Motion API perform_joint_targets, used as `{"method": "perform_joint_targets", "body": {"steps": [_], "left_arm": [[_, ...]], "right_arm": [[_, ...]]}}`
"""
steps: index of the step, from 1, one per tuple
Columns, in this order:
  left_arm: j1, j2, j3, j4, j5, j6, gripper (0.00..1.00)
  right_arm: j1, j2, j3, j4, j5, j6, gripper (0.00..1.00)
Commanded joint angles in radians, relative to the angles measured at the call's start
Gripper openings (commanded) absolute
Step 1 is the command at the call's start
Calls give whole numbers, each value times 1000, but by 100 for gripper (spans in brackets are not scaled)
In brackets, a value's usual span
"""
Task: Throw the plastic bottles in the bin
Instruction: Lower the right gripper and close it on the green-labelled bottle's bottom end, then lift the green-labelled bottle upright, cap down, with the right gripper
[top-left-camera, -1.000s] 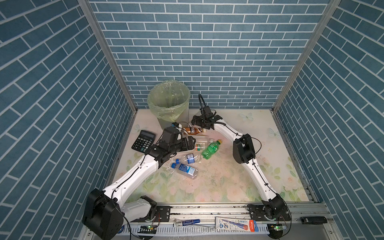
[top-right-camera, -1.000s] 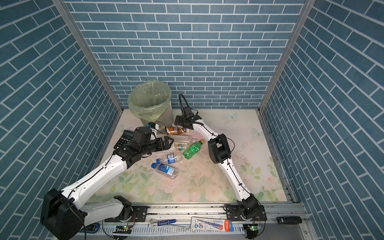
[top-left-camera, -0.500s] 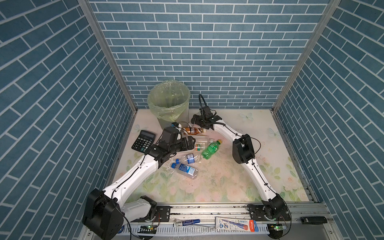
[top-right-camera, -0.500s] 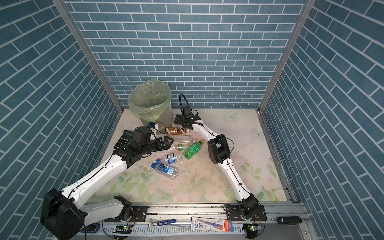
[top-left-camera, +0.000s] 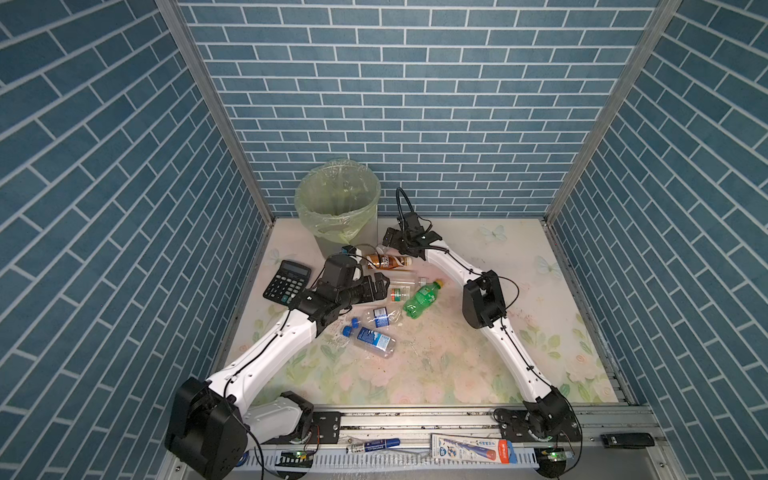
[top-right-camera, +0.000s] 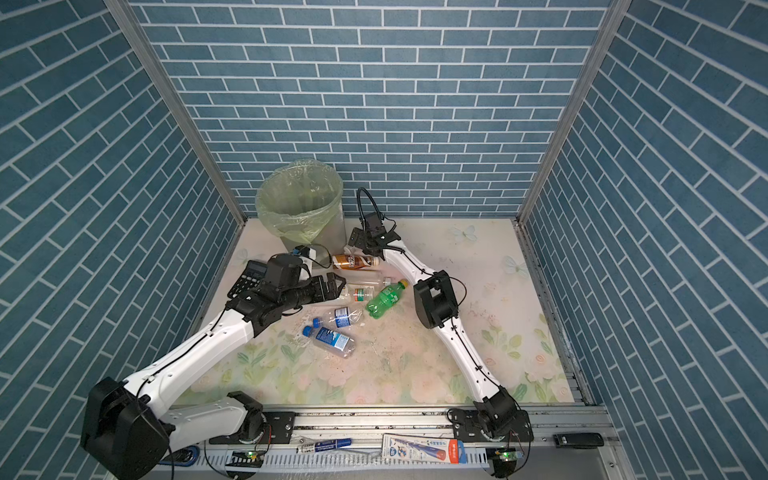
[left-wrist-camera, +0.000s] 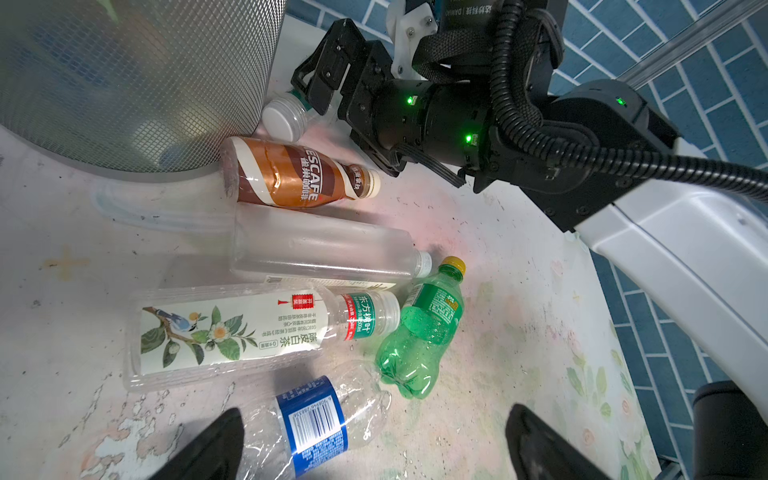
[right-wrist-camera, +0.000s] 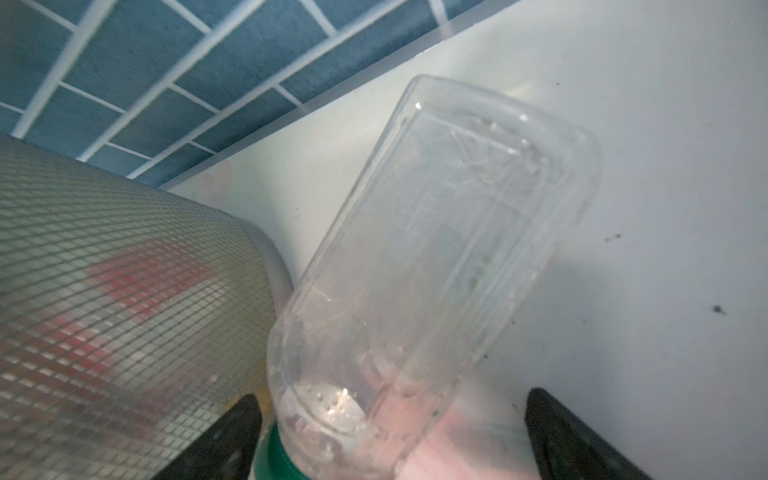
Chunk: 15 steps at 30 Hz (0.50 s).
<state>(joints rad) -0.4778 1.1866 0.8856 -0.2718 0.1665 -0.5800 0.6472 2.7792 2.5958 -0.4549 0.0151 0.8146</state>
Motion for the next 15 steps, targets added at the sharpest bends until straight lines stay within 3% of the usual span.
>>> {"method": "perform_joint_targets", "body": {"steps": [1, 15], "left_arm": [[6, -4, -10, 0, 10, 5, 99], [6, -9, -8, -6, 9, -3, 99]], "right_arm": [[-4, 15, 37, -67, 41, 11, 99], [-43, -34, -38, -52, 57, 6, 99]]}}
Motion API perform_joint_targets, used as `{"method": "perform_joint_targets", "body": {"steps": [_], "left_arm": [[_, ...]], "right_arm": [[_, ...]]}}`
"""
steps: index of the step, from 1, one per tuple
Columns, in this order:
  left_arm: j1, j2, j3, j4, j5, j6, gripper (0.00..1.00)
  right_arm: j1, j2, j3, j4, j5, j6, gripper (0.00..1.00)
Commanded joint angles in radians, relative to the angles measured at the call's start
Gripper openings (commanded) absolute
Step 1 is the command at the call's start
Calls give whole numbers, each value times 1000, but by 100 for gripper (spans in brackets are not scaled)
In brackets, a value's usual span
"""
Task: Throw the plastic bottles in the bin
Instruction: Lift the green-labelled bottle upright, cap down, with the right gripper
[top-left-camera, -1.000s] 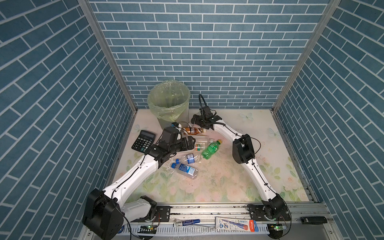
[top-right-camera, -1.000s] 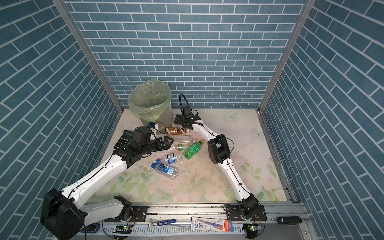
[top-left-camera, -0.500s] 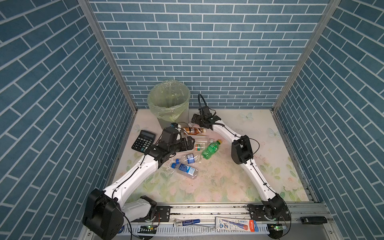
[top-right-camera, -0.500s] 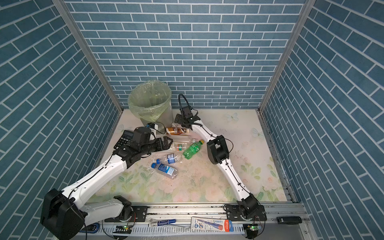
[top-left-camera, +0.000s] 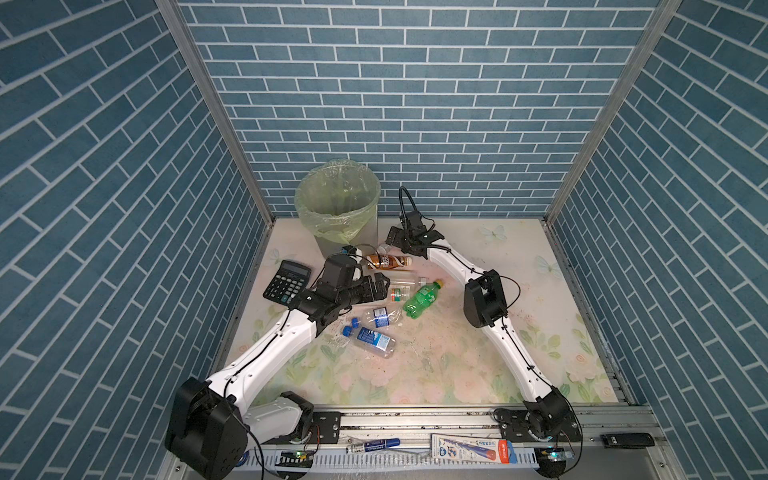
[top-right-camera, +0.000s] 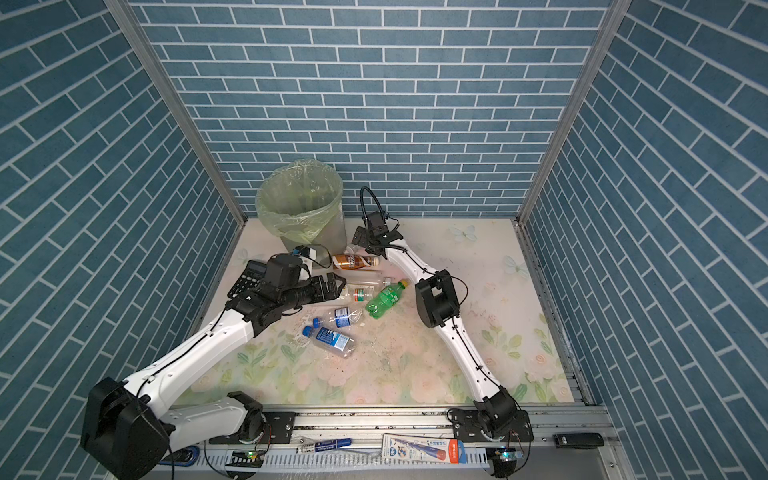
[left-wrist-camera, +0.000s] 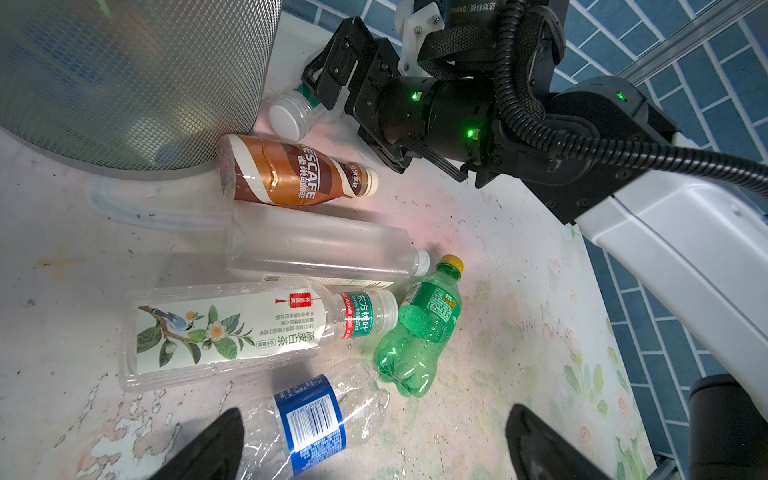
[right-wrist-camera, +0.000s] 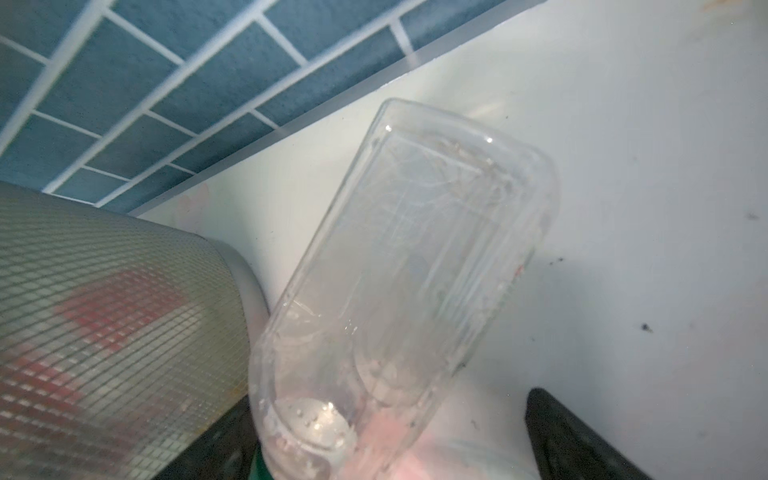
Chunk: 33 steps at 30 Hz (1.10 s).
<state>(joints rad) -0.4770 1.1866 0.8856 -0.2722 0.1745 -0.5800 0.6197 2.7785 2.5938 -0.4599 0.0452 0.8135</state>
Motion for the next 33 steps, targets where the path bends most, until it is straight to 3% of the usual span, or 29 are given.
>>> {"method": "perform_joint_targets", "body": {"steps": [1, 13, 24, 33], "left_arm": [[6, -11, -8, -6, 0, -3, 99], [5, 9, 4, 1, 3, -9, 99], [5, 38, 9, 37, 18, -32, 99], [5, 18, 5, 30, 17, -36, 99]], "right_arm": [[-18, -37, -43, -46, 29, 6, 99], [-56, -110, -151, -30, 39, -21, 99], [-94, -268, -391, 46, 58, -65, 99], [-129, -400, -629, 134, 50, -112, 90]]}}
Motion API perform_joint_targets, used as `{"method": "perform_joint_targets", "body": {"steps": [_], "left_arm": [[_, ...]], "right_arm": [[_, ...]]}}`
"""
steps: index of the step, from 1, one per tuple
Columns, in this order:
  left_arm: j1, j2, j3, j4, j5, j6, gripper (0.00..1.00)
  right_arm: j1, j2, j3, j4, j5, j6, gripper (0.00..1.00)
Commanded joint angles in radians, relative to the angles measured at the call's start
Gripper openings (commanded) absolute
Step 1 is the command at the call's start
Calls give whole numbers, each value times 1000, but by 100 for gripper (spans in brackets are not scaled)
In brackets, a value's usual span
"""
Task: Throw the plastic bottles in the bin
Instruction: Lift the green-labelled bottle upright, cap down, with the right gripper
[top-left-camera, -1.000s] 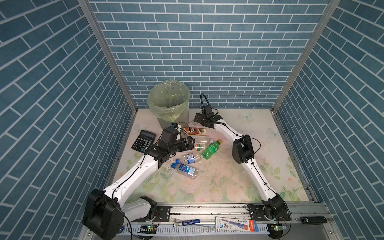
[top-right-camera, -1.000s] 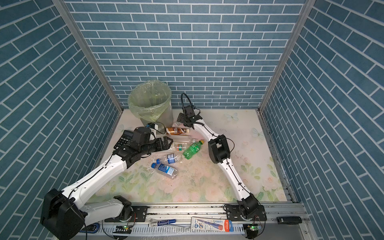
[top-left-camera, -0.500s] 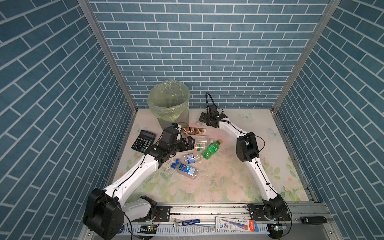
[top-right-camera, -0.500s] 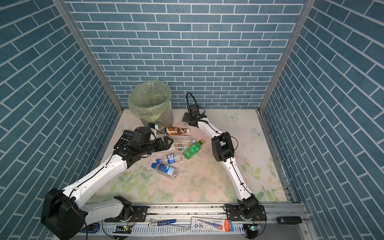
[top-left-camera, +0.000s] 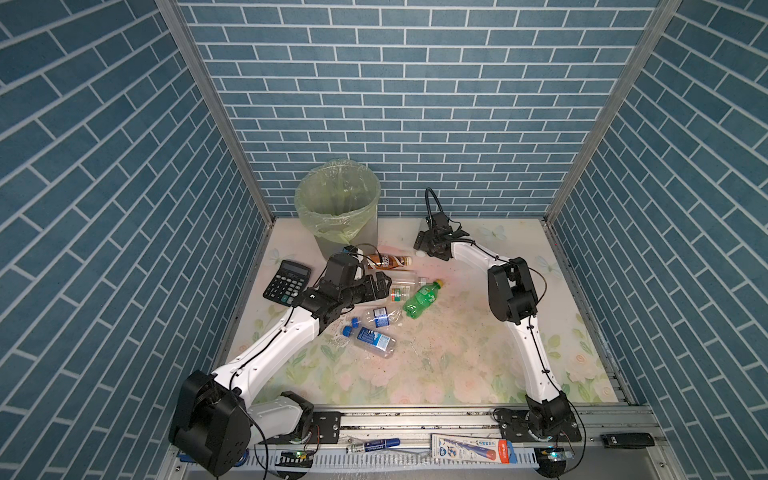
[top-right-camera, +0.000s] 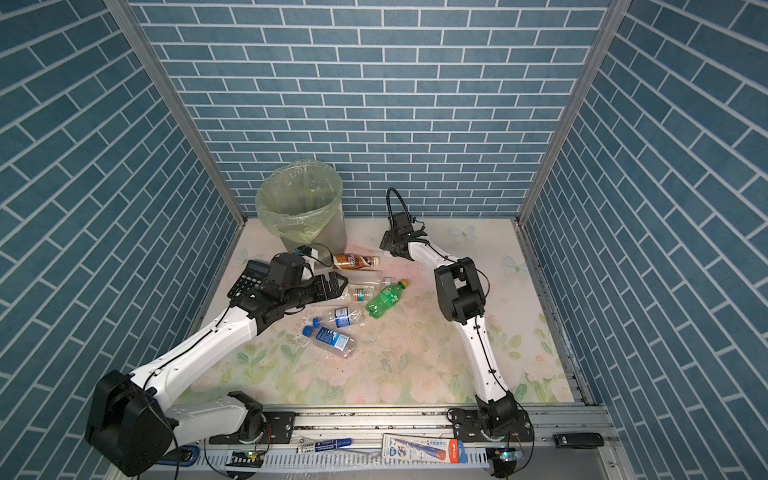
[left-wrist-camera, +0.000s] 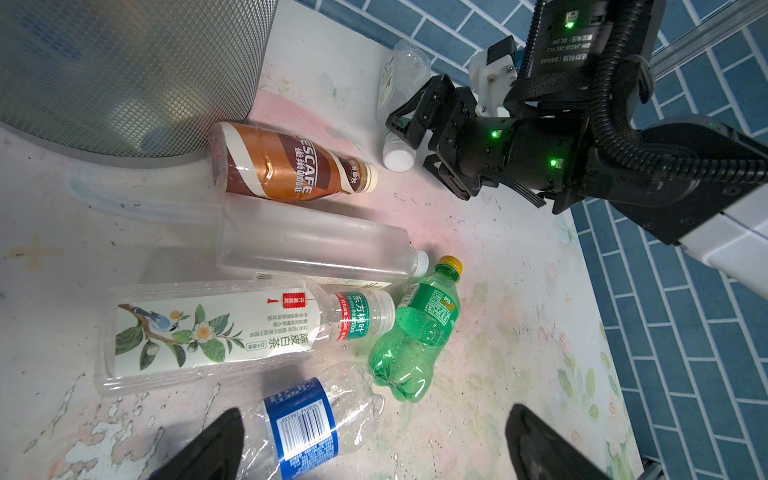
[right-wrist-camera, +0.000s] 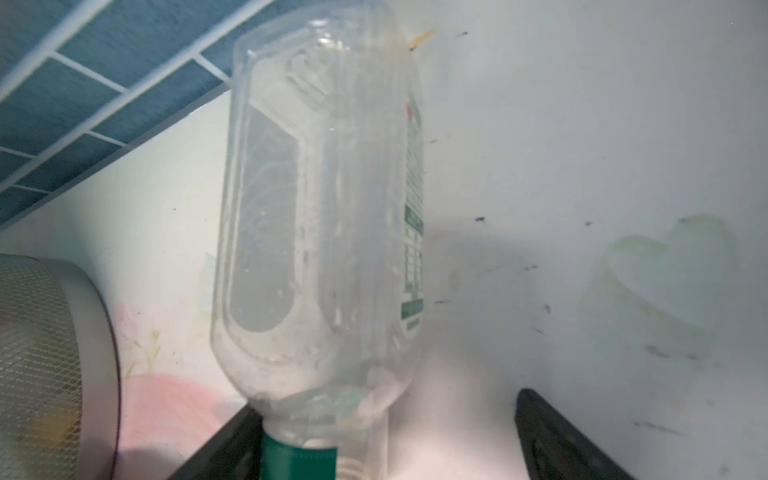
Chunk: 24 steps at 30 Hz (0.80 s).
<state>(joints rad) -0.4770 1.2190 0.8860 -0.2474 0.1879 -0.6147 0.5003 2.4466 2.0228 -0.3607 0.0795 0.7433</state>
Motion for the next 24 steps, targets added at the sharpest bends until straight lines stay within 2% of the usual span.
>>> {"method": "perform_joint_targets", "body": {"steps": [1, 9, 14, 19, 24], "left_arm": [[5, -17, 3, 5, 2, -3, 99], [6, -34, 1, -1, 1, -11, 99], [6, -47, 7, -15, -7, -7, 99], [5, -59, 7, -25, -11, -11, 99], [6, -68, 19, -53, -19, -10, 99]], "right_arm": [[-13, -80, -77, 42, 16, -49, 89], [-29, -151, -206, 98, -10, -127, 79], [-35, -154, -222, 97, -42, -160, 72], [-34, -139, -213, 86, -72, -188, 62], [-34, -134, -199, 69, -86, -205, 45]]}}
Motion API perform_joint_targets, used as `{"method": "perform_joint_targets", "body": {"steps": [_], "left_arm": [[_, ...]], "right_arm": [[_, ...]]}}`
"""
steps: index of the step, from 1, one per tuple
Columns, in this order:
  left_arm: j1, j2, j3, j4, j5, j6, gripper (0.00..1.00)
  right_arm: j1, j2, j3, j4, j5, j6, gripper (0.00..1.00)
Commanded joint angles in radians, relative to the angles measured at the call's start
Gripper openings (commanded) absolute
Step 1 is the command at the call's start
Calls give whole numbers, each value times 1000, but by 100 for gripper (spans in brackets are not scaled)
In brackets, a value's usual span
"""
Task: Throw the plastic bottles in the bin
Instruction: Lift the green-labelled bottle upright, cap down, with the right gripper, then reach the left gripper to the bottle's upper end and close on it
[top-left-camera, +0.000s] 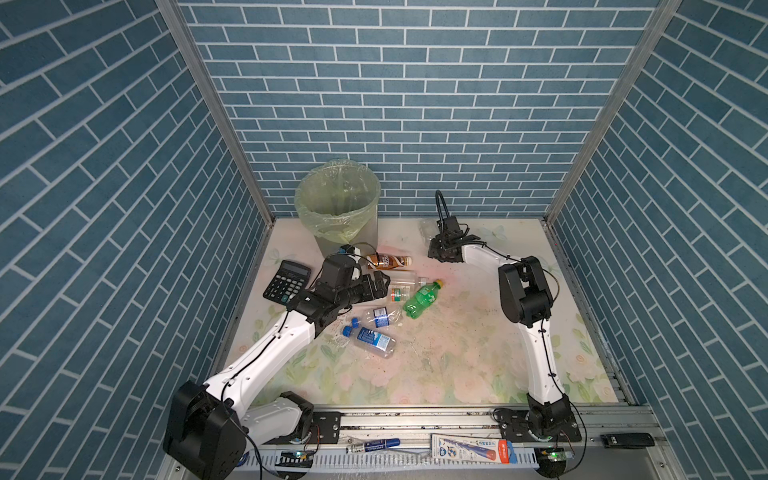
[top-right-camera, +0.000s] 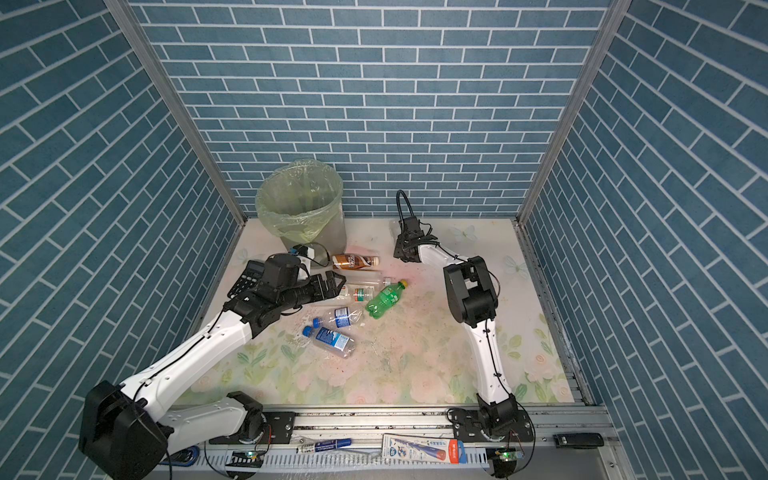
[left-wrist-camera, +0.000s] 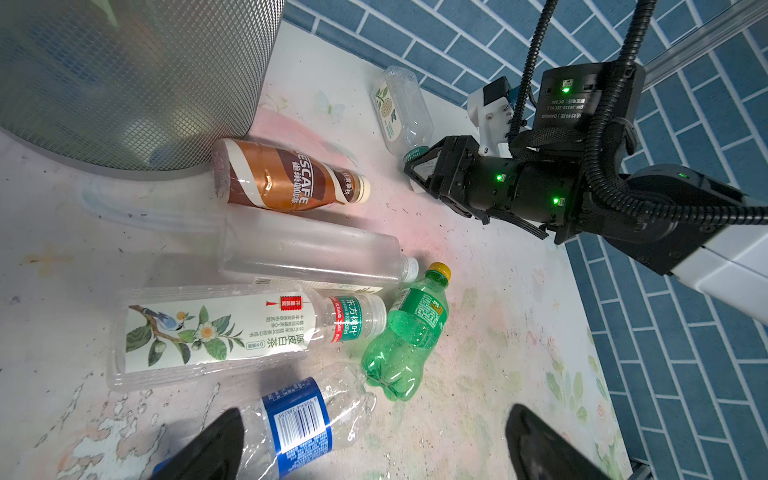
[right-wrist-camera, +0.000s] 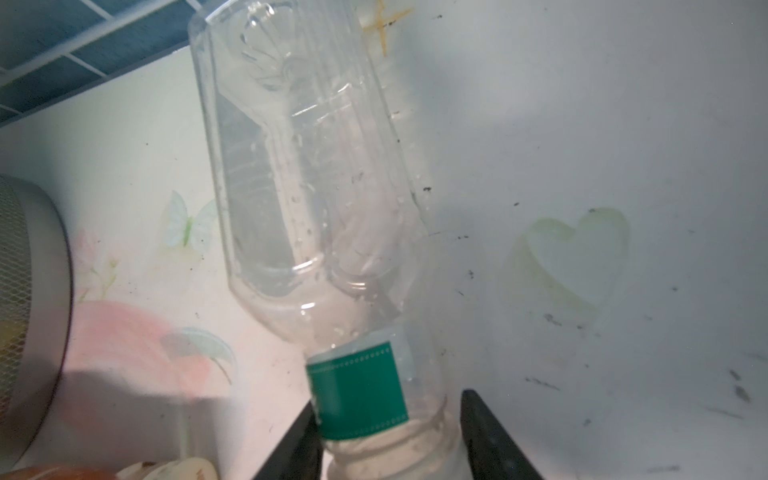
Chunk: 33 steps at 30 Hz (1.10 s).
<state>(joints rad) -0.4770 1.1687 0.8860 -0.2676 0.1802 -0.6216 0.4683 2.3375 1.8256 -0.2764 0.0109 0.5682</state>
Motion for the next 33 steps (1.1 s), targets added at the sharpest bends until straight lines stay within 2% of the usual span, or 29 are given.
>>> {"method": "perform_joint_targets", "body": {"steps": [1, 6, 10, 19, 25, 33], "left_arm": [[5, -18, 22, -37, -12, 0, 99], [5, -12, 42, -56, -12, 5, 99], [6, -5, 57, -59, -16, 6, 99], [2, 36, 107, -1, 5, 66, 99], [-1, 123, 190, 24, 54, 123, 99], [-4, 314, 381, 73, 107, 41, 99]], "right_arm": [[-3, -26, -2, -15, -20, -32, 42], [-3, -44, -7, -27, -42, -37, 27], [-2, -82, -45, -25, -58, -37, 22], [-2, -234, -188, -5, -77, -42, 19], [-2, -361, -320, 30, -93, -37, 18], [-2, -511, -446, 54, -178, -45, 16]]}}
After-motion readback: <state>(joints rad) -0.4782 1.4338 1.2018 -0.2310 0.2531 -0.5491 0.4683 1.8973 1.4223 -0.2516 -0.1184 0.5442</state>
